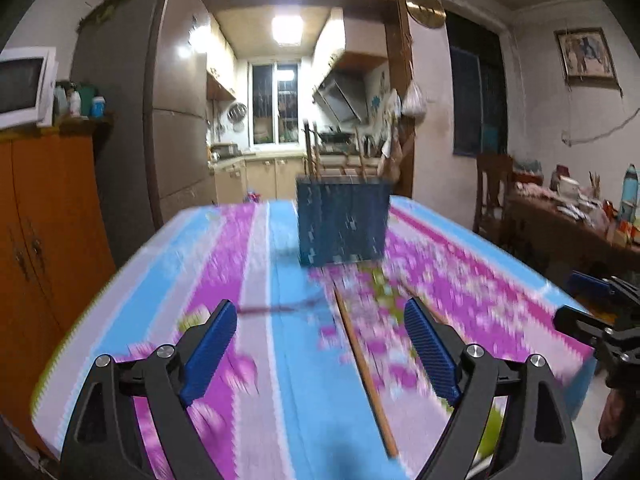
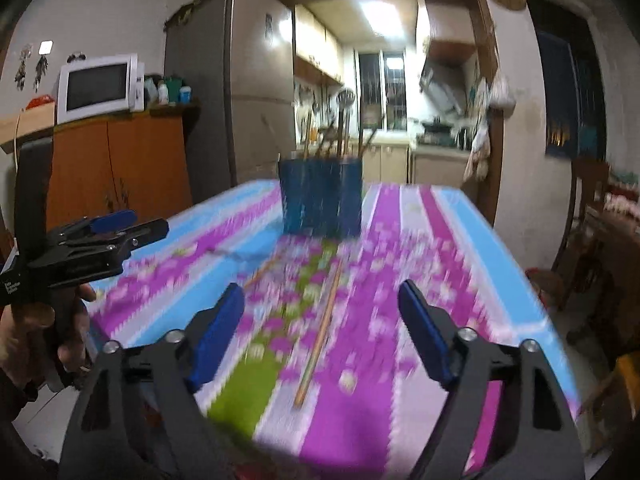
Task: Organize utensils
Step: 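Move both open tools back toward the last chopsticks, then close the right tool on a chopstick while the left tool grasps another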
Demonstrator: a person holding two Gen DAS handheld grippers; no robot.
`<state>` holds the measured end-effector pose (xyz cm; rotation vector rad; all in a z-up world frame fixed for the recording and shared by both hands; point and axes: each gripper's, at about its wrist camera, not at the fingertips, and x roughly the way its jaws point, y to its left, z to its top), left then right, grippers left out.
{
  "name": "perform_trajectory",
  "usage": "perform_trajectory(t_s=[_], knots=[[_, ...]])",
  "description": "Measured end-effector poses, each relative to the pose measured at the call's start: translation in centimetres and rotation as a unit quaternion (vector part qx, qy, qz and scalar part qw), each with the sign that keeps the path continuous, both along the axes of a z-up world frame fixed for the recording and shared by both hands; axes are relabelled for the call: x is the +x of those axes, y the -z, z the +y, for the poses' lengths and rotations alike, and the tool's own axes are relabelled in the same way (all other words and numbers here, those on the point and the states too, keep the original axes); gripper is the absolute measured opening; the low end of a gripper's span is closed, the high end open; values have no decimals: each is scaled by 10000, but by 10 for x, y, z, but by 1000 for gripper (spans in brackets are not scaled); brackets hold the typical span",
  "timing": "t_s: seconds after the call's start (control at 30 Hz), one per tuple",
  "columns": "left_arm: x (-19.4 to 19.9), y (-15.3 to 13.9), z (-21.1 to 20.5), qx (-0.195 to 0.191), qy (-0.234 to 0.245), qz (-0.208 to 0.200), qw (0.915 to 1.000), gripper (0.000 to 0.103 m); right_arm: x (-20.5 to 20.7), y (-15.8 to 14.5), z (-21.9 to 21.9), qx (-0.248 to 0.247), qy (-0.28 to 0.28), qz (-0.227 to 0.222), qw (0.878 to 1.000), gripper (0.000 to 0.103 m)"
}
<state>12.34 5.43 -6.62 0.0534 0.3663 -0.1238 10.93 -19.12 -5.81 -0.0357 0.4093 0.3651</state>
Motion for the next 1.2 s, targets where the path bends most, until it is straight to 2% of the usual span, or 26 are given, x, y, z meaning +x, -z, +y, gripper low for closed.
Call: perform_trajectory(t_s=[0.17, 0.27, 0.4, 0.57, 0.67, 0.87, 0.97, 1.0, 1.07, 1.2], knots=[[-10, 27, -6, 9, 78, 116, 9999, 86, -6, 33, 4, -28, 93, 196, 9998, 61], [-16, 37, -10, 87, 80, 69, 9999, 86, -10, 47, 5, -28, 94, 332, 9994, 50], [-25, 47, -13, 71, 86, 49, 9999, 86, -16, 58, 11, -106, 73, 354, 9993, 47], [-31, 60, -15, 103, 103, 93, 9999, 86, -16, 70, 16, -179, 61, 398, 9990, 31], [-33, 66, -18, 160, 130, 76, 9998, 85, -13, 75, 19, -196, 84, 438, 9988, 25], [-36, 73, -25, 217, 234, 32, 9995, 70, -8, 78, 22, -217, 98, 472, 9986, 16], [-36, 77, -29, 217, 292, 56, 9993, 59, -8, 78, 24, -297, 150, 433, 9985, 12], [-36, 79, -31, 227, 326, 70, 9992, 52, -9, 78, 24, -304, 167, 429, 9985, 11], [-38, 84, -33, 235, 370, 85, 9990, 50, -12, 78, 24, -333, 204, 422, 9983, 7], [-41, 89, -37, 272, 437, 59, 9987, 36, -20, 78, 24, -336, 239, 408, 9983, 6]])
